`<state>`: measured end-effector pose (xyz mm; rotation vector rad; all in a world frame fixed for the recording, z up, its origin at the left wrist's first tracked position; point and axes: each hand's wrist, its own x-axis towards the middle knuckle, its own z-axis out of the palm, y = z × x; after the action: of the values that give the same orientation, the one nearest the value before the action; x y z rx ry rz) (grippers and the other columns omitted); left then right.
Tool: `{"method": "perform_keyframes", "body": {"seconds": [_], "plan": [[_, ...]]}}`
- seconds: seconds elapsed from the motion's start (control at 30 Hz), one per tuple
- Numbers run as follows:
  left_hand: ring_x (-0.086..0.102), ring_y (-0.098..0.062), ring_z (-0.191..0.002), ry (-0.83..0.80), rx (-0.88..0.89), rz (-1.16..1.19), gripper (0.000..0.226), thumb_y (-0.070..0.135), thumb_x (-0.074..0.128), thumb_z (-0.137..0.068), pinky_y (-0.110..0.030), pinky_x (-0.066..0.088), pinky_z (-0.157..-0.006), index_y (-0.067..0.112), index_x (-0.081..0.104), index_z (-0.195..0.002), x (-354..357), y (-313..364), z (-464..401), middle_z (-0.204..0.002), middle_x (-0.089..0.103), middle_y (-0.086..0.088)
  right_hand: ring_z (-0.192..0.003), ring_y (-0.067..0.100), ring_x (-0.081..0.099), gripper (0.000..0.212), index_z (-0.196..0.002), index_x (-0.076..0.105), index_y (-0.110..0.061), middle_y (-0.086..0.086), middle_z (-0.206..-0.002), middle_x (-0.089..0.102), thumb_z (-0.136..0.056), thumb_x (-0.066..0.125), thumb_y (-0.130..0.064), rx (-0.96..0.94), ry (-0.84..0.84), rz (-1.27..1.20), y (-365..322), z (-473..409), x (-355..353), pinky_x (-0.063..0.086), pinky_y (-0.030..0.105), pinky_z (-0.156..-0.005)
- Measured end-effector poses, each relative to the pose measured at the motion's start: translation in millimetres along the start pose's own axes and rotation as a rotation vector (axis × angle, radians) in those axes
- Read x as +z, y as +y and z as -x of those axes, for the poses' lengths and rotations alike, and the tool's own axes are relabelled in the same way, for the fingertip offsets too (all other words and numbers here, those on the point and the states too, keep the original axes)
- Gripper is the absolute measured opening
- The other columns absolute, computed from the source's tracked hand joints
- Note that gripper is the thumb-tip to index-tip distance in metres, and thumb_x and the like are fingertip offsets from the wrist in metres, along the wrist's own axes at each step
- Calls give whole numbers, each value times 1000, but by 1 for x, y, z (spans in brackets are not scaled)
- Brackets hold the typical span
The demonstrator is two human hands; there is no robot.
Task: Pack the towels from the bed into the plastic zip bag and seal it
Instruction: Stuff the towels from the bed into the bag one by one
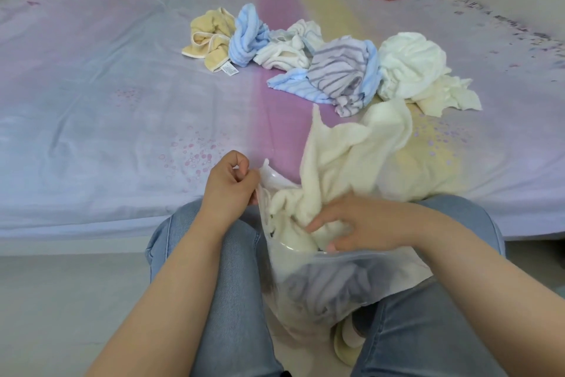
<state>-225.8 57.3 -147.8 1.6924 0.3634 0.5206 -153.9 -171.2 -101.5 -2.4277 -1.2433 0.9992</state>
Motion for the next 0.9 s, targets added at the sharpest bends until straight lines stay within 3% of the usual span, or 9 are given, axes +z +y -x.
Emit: {"method": "perform_keyframes", "body": {"seconds": [0.1,0.2,0.27,0.33,0.47,0.57,0.7,0.8,0.9], "plan": [[41,-10,-38,2,1,-4,40,-2,54,-86,-20,37,-40,25,35,-64,0,-1,-1,-45,44,6,-80,1,62,27,-109,59,-47,-15,-104,65,-86,62,-33,-14,444,-291,1,1,-22,45,15,-70],[41,-8,-38,9,8,6,41,-3,54,-86,-18,39,-39,26,36,-63,0,-2,-1,-45,43,8,-121,18,49,68,-138,34,-42,2,-144,41,-78,64,-55,236,930,-55,33,-14,-52,40,35,-93],[42,-7,-38,13,9,3,40,-3,53,-85,-17,40,-39,26,36,-63,0,-2,-1,-45,44,8,-141,32,22,107,-150,3,-34,10,-158,11,-70,66,-66,493,705,-58,56,-28,-63,27,47,-108],[42,-8,-39,14,6,-7,42,-3,53,-86,-17,41,-40,28,37,-62,0,-1,0,-47,44,5,-136,35,32,112,-151,-5,-25,18,-153,21,-73,69,-58,568,539,-95,72,-43,-61,33,43,-103],[40,-9,-40,14,3,-18,35,-3,52,-87,-18,40,-40,22,36,-67,0,-1,0,-52,43,-3,-112,17,51,56,-135,42,-17,5,-129,54,-85,65,-25,311,728,-205,70,-54,-53,36,23,-81],[40,-11,-41,16,-11,-9,32,-3,51,-88,-18,40,-40,19,36,-70,-1,0,0,-55,42,-9,-91,-4,56,35,-112,54,-36,-15,-104,61,-78,63,-31,-11,862,-435,39,-33,-59,39,7,-69],[39,-16,-45,-5,-16,-14,27,0,51,-89,-21,39,-42,18,37,-75,-1,1,0,-59,43,-12,-94,-6,53,28,-106,53,-42,-29,-103,58,-83,60,-27,-184,497,-196,-11,-14,-39,43,24,-82],[40,-13,-44,-30,-14,-8,27,1,53,-91,-21,38,-44,20,39,-76,-2,1,3,-56,43,-7,-117,10,47,52,-134,36,-41,-11,-140,38,-88,57,-34,-120,212,144,-23,-18,-13,41,31,-92],[36,-13,-43,-55,1,12,31,1,54,-92,-19,35,-43,23,41,-75,-4,1,5,-52,37,-2,-112,10,44,62,-145,25,-38,-6,-149,33,-90,55,-40,-42,-157,321,-25,-31,-6,33,23,-89]]}}
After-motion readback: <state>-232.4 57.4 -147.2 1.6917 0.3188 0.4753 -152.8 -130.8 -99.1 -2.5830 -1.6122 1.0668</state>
